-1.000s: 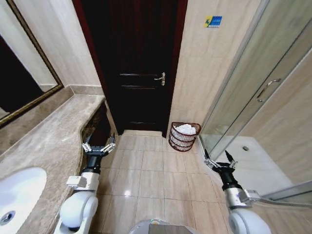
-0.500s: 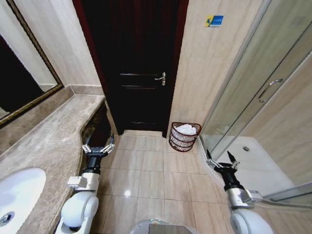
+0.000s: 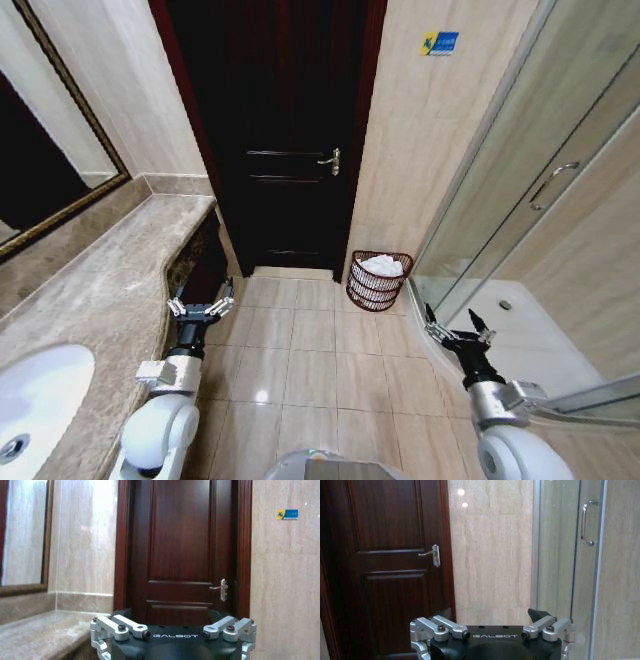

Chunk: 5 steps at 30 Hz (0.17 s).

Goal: Discard the used towel into the hamper.

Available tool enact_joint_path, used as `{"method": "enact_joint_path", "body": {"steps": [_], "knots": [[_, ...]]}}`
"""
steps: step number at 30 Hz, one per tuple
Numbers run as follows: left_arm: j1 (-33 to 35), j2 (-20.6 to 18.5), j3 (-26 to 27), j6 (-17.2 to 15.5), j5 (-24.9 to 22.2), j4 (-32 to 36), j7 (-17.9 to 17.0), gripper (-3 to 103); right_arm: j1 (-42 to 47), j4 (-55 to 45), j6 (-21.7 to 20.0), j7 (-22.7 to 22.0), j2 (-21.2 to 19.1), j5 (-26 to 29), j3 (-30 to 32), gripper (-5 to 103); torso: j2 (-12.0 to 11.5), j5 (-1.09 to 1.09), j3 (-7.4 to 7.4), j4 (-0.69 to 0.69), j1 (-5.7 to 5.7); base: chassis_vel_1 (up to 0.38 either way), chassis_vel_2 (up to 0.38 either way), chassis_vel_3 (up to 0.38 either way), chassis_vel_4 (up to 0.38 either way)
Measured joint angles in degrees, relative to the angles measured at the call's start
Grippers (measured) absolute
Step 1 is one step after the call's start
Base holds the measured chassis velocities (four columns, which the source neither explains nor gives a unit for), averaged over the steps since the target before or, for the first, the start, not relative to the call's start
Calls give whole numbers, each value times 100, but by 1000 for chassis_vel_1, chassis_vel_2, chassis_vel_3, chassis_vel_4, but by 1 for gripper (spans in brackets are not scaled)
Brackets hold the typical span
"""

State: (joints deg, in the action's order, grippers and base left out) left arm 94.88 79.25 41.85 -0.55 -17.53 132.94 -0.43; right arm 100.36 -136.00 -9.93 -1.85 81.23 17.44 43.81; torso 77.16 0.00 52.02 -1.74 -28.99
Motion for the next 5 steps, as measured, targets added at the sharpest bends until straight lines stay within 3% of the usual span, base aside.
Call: {"method": "enact_joint_path", "body": {"steps": [5], "knots": [[-15,-49,-7,-227,-162,127,-31,100,-21,-147,-60,-55,64,-58,-1,100,0,0,0,0,0,0,0,0,0]]}}
